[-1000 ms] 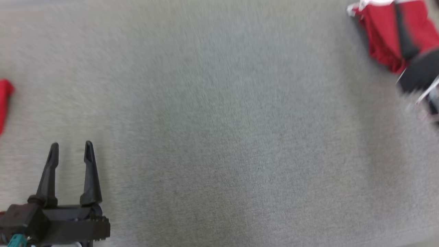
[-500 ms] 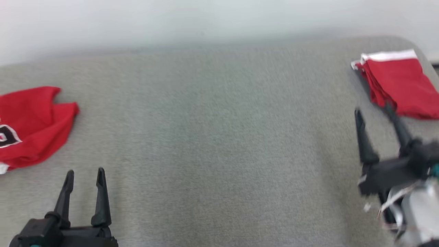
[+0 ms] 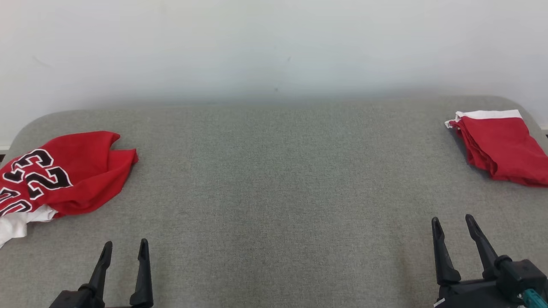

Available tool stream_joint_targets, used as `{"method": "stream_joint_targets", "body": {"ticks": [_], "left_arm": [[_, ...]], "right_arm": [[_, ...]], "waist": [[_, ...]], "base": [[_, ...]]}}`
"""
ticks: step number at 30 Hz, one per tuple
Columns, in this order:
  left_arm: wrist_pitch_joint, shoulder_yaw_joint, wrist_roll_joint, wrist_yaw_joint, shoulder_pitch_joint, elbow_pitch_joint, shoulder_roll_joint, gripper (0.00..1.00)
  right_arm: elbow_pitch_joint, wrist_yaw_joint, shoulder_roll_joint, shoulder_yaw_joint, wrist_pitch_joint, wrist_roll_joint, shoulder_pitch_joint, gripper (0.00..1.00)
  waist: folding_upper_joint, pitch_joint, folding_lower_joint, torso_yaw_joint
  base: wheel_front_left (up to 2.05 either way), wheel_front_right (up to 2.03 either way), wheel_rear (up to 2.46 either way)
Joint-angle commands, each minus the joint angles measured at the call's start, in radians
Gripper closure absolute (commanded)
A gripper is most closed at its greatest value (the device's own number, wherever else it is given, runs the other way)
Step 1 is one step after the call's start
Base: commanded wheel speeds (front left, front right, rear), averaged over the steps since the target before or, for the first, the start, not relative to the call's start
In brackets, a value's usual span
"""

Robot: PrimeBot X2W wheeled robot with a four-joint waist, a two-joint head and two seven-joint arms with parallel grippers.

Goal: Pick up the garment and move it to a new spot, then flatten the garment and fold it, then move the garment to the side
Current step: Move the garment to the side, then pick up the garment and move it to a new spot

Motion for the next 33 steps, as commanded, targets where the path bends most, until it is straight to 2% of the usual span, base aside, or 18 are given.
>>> {"method": "stream_joint_targets", "body": {"ticks": [1, 19, 25, 33], "left_arm": [[0.000, -0.002, 0.007, -0.004, 0.015, 0.003, 0.000, 0.00], [0.000, -0.010, 0.015, -0.004, 0.004, 0.010, 0.004, 0.00], [0.000, -0.011, 0.016, -0.004, -0.009, 0.011, 0.014, 0.00], [0.000, 0.009, 0.008, -0.003, -0.023, 0.017, 0.032, 0.00]], "right_arm": [[-0.004, -0.003, 0.013, -0.006, 0.000, -0.002, 0.018, 0.00], [0.001, -0.003, 0.036, -0.010, 0.000, -0.004, 0.061, 0.00], [0.011, -0.003, 0.044, 0.000, 0.000, 0.013, 0.071, 0.00], [0.022, -0.003, 0.059, 0.019, 0.000, 0.021, 0.054, 0.00]], "waist": [[0.0001, -0.013, 0.0003, 0.007], [0.0001, -0.023, 0.0003, 0.018], [0.0001, -0.026, 0.0003, 0.084], [0.0001, -0.015, 0.0003, 0.230]], "base": [[0.00, 0.00, 0.00], [0.00, 0.00, 0.00], [0.00, 0.00, 0.00], [0.00, 0.00, 0.00]]}}
